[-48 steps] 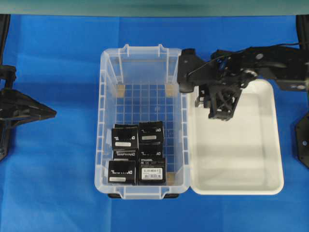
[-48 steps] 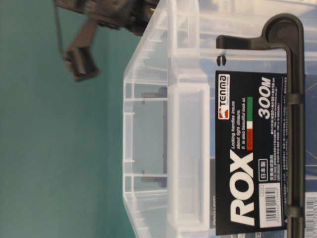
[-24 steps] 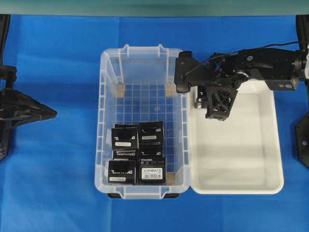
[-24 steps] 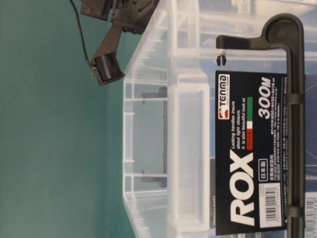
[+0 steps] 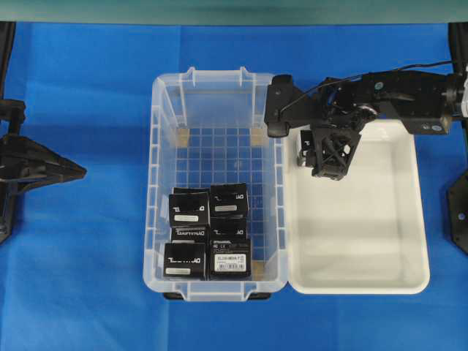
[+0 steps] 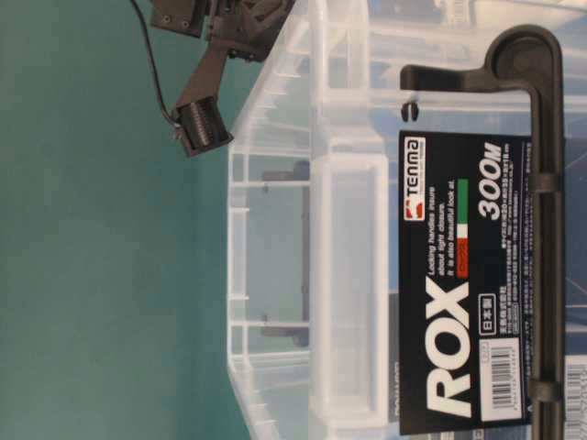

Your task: Pick the box from inside the plastic case

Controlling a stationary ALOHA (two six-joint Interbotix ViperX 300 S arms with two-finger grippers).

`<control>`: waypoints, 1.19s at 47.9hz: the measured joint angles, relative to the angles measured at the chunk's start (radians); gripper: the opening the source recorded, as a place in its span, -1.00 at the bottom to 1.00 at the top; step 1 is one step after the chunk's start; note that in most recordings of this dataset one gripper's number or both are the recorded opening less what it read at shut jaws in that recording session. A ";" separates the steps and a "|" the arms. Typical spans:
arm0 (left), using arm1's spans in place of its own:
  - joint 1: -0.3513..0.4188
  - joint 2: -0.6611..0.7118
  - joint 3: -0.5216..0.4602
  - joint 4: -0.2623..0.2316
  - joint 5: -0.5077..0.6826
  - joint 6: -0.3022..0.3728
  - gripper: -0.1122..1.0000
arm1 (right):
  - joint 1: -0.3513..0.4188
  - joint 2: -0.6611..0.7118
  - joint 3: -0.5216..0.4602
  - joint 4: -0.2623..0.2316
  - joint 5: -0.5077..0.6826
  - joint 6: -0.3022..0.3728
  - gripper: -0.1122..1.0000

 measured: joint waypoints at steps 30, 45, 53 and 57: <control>-0.002 0.000 0.000 -0.002 0.000 0.000 -0.92 | 0.000 -0.295 -0.021 0.003 -0.017 0.005 0.96; -0.002 0.002 0.000 0.000 0.000 0.000 -0.92 | 0.025 -0.543 0.011 0.005 -0.094 0.011 0.95; -0.002 0.002 0.000 0.000 0.000 0.002 -0.92 | 0.058 -0.675 0.061 0.005 -0.215 0.018 0.95; -0.002 0.002 0.000 0.000 0.000 0.002 -0.92 | 0.081 -0.738 0.100 0.005 -0.291 0.018 0.95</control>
